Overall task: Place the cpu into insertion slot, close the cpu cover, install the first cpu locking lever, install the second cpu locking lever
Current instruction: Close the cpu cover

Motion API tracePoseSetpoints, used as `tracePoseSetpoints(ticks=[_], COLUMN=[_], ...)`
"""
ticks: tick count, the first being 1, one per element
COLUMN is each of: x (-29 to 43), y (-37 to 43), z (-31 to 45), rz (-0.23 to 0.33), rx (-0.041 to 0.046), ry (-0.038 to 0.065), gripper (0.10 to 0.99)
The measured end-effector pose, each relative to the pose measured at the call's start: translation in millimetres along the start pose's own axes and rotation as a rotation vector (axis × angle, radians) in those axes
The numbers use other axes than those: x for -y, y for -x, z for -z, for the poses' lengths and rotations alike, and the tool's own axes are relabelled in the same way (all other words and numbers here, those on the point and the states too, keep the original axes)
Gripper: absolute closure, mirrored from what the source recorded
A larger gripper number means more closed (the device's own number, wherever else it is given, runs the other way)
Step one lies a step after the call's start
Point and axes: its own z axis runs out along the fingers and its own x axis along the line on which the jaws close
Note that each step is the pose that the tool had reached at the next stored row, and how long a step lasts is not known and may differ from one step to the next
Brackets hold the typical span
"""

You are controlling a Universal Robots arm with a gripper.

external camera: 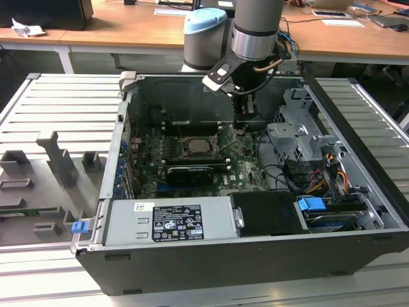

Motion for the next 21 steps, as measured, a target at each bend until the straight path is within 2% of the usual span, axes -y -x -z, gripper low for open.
tracePoseSetpoints(ticks=[11, 16, 19, 21], x=[-12.6, -13.1, -11.5, -10.1], y=[0.4, 0.5, 0.4, 0.4], z=[-7.7, -14.7, -14.7, -14.8], rz=[0.000, 0.000, 0.000, 0.000], rx=[0.0002, 0.0003, -0.0002, -0.0004], ry=[0.000, -0.001, -0.011, -0.014], gripper=[0.980, 0.980, 0.980, 0.980])
